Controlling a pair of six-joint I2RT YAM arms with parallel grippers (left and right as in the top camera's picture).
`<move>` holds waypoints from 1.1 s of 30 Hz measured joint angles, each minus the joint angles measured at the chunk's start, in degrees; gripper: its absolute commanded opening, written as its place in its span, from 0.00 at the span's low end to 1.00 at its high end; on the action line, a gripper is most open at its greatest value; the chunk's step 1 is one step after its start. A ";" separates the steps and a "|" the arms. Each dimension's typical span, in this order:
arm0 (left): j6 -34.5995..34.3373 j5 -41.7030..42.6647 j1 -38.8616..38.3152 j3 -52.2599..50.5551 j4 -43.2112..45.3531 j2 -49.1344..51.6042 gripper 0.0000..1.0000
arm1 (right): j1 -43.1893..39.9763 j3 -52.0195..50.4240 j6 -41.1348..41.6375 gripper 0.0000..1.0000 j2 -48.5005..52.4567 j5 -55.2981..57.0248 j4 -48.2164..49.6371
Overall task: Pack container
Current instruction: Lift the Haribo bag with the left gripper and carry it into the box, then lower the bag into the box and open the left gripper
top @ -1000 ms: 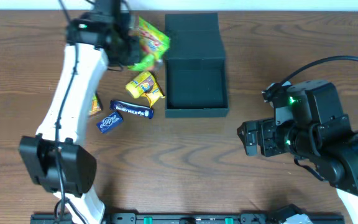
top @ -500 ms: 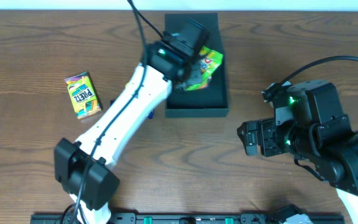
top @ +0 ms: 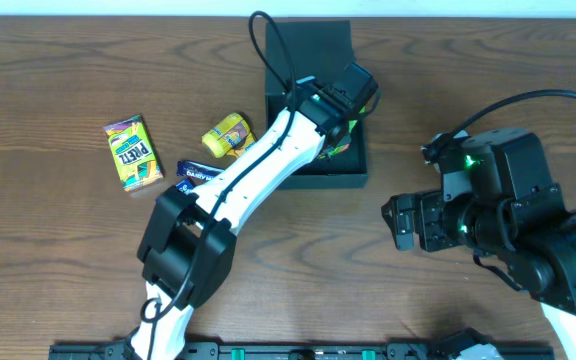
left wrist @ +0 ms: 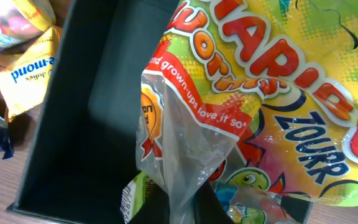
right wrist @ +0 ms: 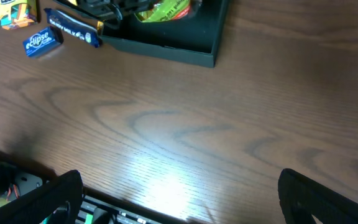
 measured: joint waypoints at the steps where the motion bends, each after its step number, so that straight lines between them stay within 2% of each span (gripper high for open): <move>1: -0.15 0.09 0.00 0.00 0.24 0.00 0.94 | 0.00 0.00 0.00 0.99 0.00 0.00 0.00; 6: 0.70 0.52 0.02 0.00 0.90 0.00 0.95 | 0.00 0.00 0.00 0.99 0.00 0.00 0.00; 8: 1.99 0.81 0.00 0.00 1.03 0.00 1.00 | 0.00 0.00 0.00 0.99 0.00 0.00 -0.02; 9: 2.89 0.98 0.02 0.00 1.01 0.00 0.88 | 0.00 0.00 0.00 0.99 0.00 0.00 0.00; 11: 4.68 1.14 0.02 0.00 1.20 0.00 0.47 | 0.00 0.00 0.00 0.99 0.00 0.00 0.00; 12: 5.86 1.22 0.02 0.00 1.31 0.00 0.30 | 0.00 0.00 0.00 0.99 0.00 0.00 0.00; 13: 6.84 1.31 0.02 0.00 1.42 0.00 0.20 | 0.00 0.00 0.00 0.99 0.00 0.00 0.00; 14: 7.93 1.38 0.02 0.00 1.66 0.00 0.06 | 0.00 0.00 0.00 0.99 0.00 0.00 0.00; 18: 12.44 2.78 0.02 0.00 3.41 0.00 0.06 | 0.00 0.00 0.00 0.99 0.00 0.00 0.00; 26: 21.53 11.17 0.02 0.00 7.85 0.61 0.06 | 0.00 0.00 0.00 0.99 0.00 0.00 0.00; 33: 27.41 15.26 0.07 0.00 10.27 6.27 0.06 | 0.00 0.00 0.00 0.99 0.00 0.00 0.00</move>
